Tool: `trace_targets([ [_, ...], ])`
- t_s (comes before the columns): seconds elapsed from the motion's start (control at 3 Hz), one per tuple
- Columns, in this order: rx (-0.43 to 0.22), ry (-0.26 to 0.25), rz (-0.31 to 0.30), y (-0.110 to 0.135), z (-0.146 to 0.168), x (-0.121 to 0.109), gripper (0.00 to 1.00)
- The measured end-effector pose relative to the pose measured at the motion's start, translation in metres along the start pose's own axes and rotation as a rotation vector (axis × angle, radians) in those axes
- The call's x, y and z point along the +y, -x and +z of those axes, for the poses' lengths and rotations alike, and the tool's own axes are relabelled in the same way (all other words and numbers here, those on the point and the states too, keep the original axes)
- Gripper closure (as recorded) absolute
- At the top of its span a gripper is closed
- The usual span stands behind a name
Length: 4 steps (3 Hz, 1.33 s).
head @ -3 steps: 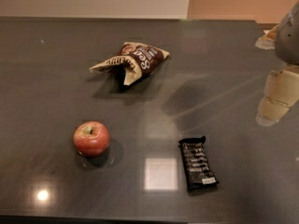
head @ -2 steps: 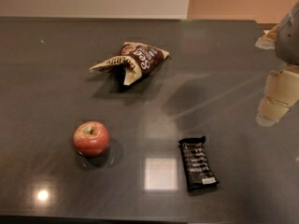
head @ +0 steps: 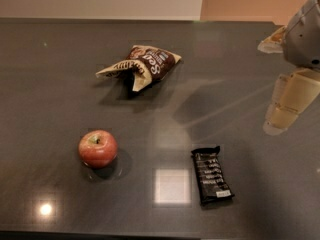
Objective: Move apple near brown chip bag
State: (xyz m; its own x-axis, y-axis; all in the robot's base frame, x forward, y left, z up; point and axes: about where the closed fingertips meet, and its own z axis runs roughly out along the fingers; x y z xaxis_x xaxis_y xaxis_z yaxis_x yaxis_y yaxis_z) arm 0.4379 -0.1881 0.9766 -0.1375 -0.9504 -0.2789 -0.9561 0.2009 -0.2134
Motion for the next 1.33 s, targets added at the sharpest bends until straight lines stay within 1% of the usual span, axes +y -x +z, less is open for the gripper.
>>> trace_targets([
  [0.33, -0.08, 0.053, -0.08, 0.038, 0.019, 0.009, 0.0],
  [0.67, -0.147, 0.11, -0.153, 0.079, 0.046, 0.018, 0.0],
  [1.0, -0.196, 0.165, -0.218, 0.113, 0.072, 0.029, 0.0],
  [1.33, -0.226, 0.214, -0.276, 0.142, 0.101, 0.041, 0.0],
])
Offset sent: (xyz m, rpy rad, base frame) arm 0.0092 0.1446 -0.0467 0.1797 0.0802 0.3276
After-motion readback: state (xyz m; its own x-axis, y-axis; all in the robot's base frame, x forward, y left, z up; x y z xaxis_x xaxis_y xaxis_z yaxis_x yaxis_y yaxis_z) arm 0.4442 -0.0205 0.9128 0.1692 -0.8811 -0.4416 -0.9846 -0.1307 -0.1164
